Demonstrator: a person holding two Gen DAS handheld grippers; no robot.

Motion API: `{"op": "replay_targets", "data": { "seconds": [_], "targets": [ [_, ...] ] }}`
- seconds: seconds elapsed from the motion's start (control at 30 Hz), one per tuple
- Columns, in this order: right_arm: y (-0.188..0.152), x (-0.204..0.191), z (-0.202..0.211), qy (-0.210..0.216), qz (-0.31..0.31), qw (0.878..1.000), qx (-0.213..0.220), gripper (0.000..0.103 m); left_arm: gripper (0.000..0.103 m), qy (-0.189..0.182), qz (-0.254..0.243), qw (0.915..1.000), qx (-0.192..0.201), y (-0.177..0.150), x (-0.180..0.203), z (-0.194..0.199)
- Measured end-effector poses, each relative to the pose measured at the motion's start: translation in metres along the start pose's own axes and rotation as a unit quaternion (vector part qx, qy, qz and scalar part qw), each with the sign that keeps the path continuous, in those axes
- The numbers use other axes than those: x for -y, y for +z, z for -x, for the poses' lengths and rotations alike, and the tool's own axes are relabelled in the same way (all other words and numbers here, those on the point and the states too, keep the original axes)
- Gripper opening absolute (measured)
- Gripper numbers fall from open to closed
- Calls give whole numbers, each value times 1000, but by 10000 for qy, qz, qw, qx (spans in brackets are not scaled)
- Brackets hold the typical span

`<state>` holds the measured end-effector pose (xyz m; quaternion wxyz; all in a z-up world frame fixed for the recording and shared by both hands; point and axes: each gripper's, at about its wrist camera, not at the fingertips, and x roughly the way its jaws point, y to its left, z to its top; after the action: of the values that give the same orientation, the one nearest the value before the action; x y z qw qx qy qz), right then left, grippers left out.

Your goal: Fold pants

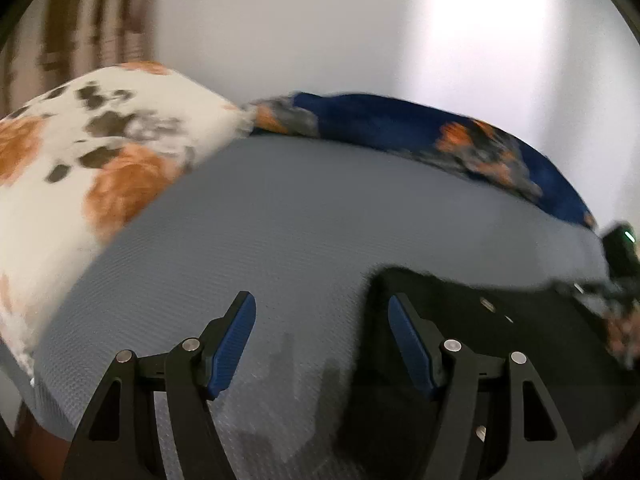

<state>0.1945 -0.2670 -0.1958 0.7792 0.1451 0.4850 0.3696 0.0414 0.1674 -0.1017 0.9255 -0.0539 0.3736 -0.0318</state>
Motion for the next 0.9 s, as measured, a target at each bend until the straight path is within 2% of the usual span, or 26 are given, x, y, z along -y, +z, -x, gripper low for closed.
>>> {"op": "replay_targets", "data": {
  "seconds": [0.13, 0.17, 0.23, 0.27, 0.33, 0.4, 0.47, 0.5, 0.57, 0.63, 0.67, 0.73, 0.77, 0.8, 0.83, 0.87, 0.9],
  "targets": [
    [1, 6, -2, -166, -216, 9996, -10, 8, 69, -678, -6, 9967, -438, 1, 16, 3],
    [2, 4, -3, -249, -172, 9995, -31, 8, 69, -829, -13, 9957, -421, 0, 22, 7],
    [4, 4, -5, -297, -214, 9993, -37, 11, 69, -1171, -138, 9929, -141, 1, 36, 18],
    [5, 6, -3, -319, -350, 9989, -4, 23, 70, -1276, -289, 9914, -86, -1, 45, 17],
    [5, 6, 9, -508, -539, 9969, 250, 33, 70, -1120, -814, 9893, -451, -9, 65, -3],
    [-3, 2, 39, -902, -683, 9912, 694, 33, 70, -844, -1197, 9855, -857, -20, 69, -32],
    [-24, -11, 75, -878, -706, 9882, 1034, 33, 70, -836, -1173, 9839, -1061, -26, 63, -47],
    [-38, -22, 92, -789, -613, 9890, 1092, 33, 70, -862, -1118, 9853, -961, -24, 60, -45],
    [-72, -50, 113, -652, -353, 9926, 963, 33, 70, -756, -1106, 9869, -900, -18, 60, -40],
    [-109, -73, 121, -735, -99, 9947, 713, 33, 70, -838, -978, 9885, -789, -10, 60, -28],
    [-129, -80, 124, -838, -21, 9949, 569, 33, 70, -910, -920, 9896, -626, -6, 60, -20],
    [-173, -84, 125, -1246, 30, 9919, 260, 33, 72, -749, -1056, 9906, -449, -9, 64, -14],
    [-189, -81, 122, -1497, 5, 9887, 117, 30, 73, -624, -1215, 9893, -514, -13, 67, -20],
    [-207, -71, 123, -1791, -88, 9838, 68, 22, 73, -543, -1334, 9874, -663, -18, 69, -29],
    [-216, -67, 133, -1898, -152, 9810, 372, 10, 73, -514, -1381, 9860, -779, -23, 68, -37],
    [-222, -57, 145, -1965, -516, 9777, 533, 6, 74, -482, -1424, 9848, -875, -29, 65, -46],
    [-225, -50, 157, -1909, -888, 9750, 706, 7, 77, -534, -1402, 9855, -799, -31, 62, -49]
  ]
}}
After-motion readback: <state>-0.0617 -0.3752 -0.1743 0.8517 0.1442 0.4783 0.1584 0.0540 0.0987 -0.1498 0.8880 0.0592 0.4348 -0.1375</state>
